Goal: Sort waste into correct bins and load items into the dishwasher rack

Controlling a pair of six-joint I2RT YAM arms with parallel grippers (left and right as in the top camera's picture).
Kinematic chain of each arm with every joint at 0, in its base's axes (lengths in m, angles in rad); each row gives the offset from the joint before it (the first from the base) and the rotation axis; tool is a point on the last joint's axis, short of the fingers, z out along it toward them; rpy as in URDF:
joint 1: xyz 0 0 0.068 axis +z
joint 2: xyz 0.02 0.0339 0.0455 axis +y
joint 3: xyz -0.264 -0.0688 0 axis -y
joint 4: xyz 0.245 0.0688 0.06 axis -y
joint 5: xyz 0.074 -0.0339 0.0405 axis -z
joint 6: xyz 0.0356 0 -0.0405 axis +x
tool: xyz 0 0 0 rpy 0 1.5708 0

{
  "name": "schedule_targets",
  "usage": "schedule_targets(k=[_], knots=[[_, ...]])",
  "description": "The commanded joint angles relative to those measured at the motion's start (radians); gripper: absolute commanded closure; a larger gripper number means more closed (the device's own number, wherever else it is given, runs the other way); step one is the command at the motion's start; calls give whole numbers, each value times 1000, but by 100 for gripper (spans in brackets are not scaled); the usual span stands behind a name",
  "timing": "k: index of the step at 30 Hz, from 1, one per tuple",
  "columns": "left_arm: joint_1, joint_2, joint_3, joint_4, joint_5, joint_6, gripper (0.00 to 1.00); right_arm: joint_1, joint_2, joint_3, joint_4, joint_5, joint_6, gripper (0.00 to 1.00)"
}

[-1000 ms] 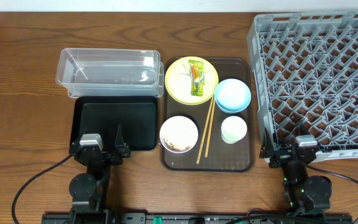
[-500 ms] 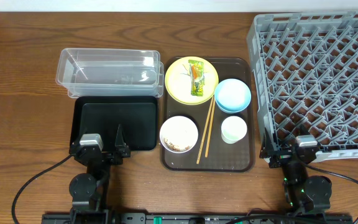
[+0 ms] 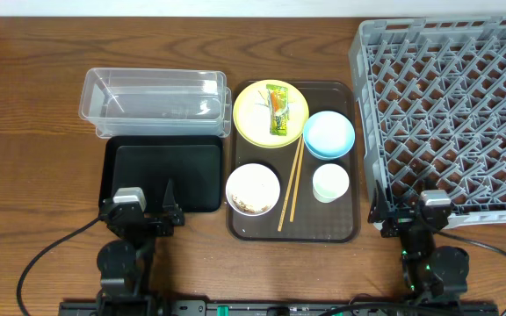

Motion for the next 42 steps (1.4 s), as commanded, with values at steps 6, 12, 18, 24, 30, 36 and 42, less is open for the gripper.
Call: schedule_targets(k=[6, 12, 18, 24, 30, 36, 42], knots=[[2, 294, 317, -213, 3, -12, 2, -16, 269, 267, -122, 25, 41, 1], [2, 614, 619, -482, 33, -35, 2, -16, 578, 526, -322, 31, 28, 1], [2, 888, 915, -765, 70, -36, 2, -16, 853, 788, -591, 55, -4, 1], [2, 994, 1002, -744, 192, -58, 2, -16, 996, 888, -661, 62, -5, 1], [-34, 1074, 1041, -566, 248, -74, 0, -16, 1000, 888, -654, 69, -4, 1], [-169, 1264, 1207, -476, 120, -17, 1, -16, 1000, 888, -653, 69, -4, 1], [-315, 1461, 1258, -278, 106, -2, 2, -16, 1000, 888, -654, 69, -4, 1]])
